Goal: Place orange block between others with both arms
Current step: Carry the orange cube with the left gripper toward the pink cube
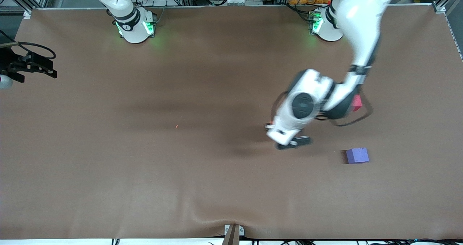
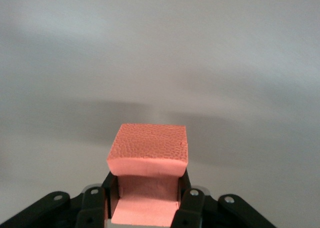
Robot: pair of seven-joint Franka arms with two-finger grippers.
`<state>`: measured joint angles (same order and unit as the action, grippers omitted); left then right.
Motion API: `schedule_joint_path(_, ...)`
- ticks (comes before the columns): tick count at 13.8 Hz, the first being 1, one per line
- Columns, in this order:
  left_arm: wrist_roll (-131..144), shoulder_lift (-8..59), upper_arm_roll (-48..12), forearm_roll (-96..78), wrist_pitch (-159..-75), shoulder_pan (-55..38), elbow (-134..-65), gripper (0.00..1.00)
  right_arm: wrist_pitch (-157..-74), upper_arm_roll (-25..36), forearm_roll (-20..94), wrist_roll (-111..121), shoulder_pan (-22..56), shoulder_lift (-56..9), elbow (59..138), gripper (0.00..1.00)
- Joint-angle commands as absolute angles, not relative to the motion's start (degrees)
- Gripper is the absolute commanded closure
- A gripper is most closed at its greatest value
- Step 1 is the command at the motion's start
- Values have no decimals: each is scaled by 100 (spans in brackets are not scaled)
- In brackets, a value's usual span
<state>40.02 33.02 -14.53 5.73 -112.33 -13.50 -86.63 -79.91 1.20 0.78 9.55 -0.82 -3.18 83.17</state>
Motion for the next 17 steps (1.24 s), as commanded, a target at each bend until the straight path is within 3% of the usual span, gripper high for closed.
schedule_joint_path(1,3413,2998,-1547,721,-10820,-688,-8815,100,-7989,106,26,1011,-62,-316,8297,0)
schedule_joint_path(10,1109,2935,-1547,1248,-10924,939,-9465,100,-7989,105,26,1020,-35,-316,8288,0)
schedule_joint_path(17,650,2752,-1547,1248,-12188,1248,-10685,100,-7998,114,26,1020,-35,-325,8297,0)
